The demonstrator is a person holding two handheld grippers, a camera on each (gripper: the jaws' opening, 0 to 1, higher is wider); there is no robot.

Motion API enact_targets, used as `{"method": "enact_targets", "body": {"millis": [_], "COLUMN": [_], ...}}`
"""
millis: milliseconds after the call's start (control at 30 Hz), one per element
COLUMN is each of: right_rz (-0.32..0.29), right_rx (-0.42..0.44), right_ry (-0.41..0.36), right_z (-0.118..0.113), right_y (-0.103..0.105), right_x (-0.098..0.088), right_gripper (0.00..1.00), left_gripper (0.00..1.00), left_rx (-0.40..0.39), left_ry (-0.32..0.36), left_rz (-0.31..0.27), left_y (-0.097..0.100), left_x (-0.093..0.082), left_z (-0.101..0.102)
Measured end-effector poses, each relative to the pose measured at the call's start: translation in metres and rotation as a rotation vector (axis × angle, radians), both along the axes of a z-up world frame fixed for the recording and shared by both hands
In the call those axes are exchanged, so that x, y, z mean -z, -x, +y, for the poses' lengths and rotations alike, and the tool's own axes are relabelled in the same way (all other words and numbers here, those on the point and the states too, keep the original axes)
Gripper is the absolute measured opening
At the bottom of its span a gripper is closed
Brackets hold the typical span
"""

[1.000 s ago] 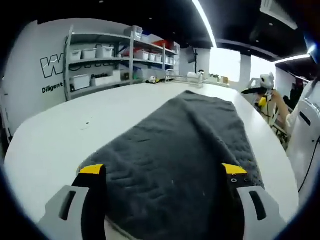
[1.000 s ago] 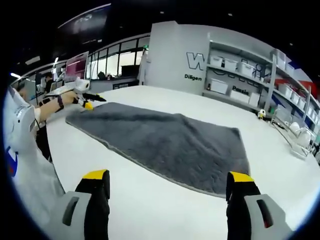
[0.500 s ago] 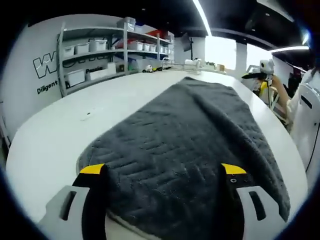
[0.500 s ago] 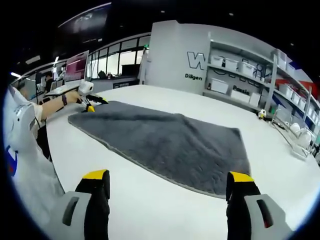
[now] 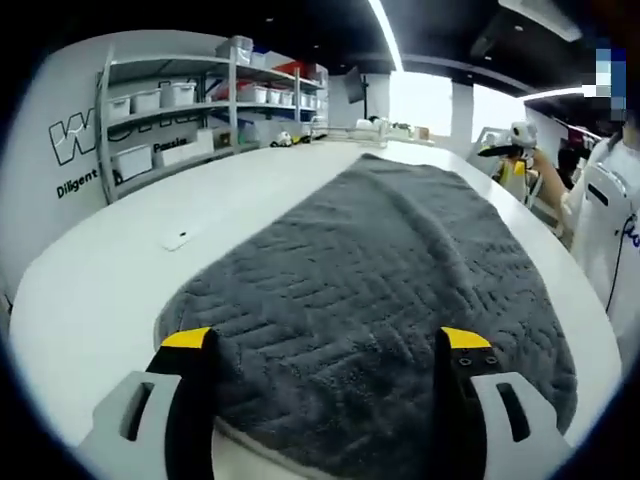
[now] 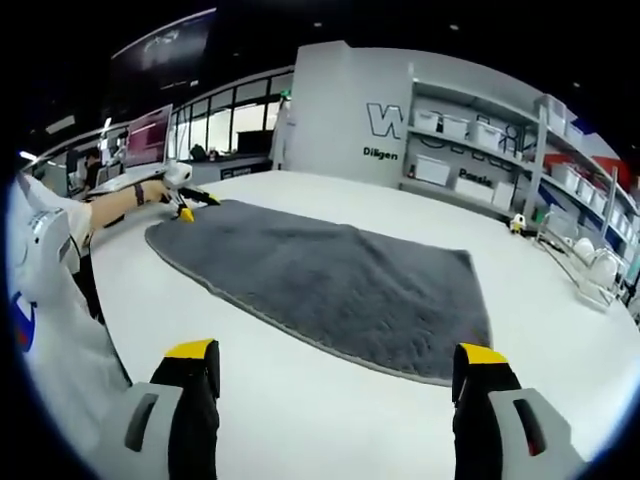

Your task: Open the folded towel by lifting each exposed corner and separating the folded layers until the towel lies flat within the target outline without major curled edges

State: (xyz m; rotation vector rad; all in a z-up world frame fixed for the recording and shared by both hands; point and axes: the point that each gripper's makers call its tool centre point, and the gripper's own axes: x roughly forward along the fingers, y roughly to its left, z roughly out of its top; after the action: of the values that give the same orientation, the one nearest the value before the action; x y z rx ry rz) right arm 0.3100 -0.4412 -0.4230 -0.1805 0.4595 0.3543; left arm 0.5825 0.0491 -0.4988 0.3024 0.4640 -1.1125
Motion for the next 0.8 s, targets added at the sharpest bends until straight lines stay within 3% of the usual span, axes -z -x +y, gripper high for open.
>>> {"method": "enact_targets", "body": {"millis": [233, 400, 500, 700, 800], "right_rz": [0.002, 0.003, 0.001, -0.004, -0.005], "right_rx": [0.018, 0.017, 0.009, -0.014, -0.014], "right_ry": [-0.014, -0.016, -0.019, -0.016, -0.019], "right_z": [-0.008, -0.01, -0.01, -0.006, -0.007], "right_y": [0.006, 0.004, 0.001, -0.002, -0.003], "right_x": [0.002, 0.003, 0.002, 0.002, 0.004], "right_gripper": [0.99, 0.99, 0.99, 0.99, 0.99], "left_gripper": [0.88, 0.88, 0.94, 0.96, 0.97], "left_rx": [0.021, 0.004, -0.001, -0.081, -0.14], "left_ry": [0.0, 0.008, -0.006, 0.001, 0.015], "left_rz": [0.003, 0.003, 0.004, -0.107, -0.137], "left_y": [-0.009, -0.006, 0.001, 0.014, 0.033], "left_x": [0.0, -0.002, -0.006, -0.045, -0.06], "left_z": [0.002, 0.0, -0.005, -0.012, -0.013]}}
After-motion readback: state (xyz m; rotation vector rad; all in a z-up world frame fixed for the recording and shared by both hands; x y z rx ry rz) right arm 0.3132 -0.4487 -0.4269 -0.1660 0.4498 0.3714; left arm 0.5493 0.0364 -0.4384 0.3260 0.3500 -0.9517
